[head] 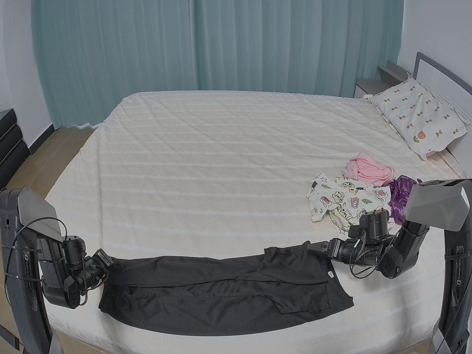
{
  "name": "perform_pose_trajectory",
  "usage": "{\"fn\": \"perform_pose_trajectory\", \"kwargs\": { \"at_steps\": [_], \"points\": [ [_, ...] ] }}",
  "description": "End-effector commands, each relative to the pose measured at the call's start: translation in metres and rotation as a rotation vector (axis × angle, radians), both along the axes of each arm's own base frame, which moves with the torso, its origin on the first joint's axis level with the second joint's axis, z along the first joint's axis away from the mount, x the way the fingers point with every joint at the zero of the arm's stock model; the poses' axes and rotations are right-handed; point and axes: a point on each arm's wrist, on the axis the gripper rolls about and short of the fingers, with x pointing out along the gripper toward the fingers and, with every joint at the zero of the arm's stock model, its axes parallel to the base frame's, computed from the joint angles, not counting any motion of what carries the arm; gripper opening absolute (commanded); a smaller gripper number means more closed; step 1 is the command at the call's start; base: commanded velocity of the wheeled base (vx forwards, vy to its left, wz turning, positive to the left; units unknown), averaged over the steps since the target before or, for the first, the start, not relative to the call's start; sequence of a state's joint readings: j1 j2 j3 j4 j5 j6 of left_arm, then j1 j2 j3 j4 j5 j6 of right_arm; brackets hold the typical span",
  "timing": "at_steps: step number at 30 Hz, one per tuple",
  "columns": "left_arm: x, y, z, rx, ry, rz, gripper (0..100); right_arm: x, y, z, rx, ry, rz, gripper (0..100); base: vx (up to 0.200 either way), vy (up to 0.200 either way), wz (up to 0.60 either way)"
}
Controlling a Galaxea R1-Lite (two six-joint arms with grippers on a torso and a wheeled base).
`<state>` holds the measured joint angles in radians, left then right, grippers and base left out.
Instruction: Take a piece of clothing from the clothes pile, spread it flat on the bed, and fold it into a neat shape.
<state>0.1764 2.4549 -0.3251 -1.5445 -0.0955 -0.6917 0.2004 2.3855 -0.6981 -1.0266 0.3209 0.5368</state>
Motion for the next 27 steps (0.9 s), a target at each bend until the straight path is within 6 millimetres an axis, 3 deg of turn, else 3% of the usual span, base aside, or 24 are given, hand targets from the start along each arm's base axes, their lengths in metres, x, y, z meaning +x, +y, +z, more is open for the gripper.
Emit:
{"fn": "perform_pose_trajectory", "kwargs": {
  "at_steps": [1, 7, 8, 27],
  "points": [
    [0.0, 0.0, 0.0, 0.0, -0.002, 0.001, 0, 0.004, 0.006, -0.002, 0.0, 0.003, 0.014, 100, 0.0, 0.0, 0.0],
    [0.0, 0.0, 0.001, -0.001, -0.004, 0.002, 0, 0.01, 0.013, -0.006, -0.015, 0.015, 0.007, 100, 0.0, 0.0, 0.0],
    [0.0, 0.0, 0.001, -0.002, -0.003, 0.002, 0, 0.01, 0.013, -0.007, -0.022, 0.021, 0.001, 0, 0.0, 0.0, 0.0],
    [0.007, 0.009, -0.001, -0.017, -0.029, -0.007, 0, 0.015, -0.011, -0.002, -0.026, 0.01, -0.082, 0, 0.0, 0.0, 0.0]
  ]
}}
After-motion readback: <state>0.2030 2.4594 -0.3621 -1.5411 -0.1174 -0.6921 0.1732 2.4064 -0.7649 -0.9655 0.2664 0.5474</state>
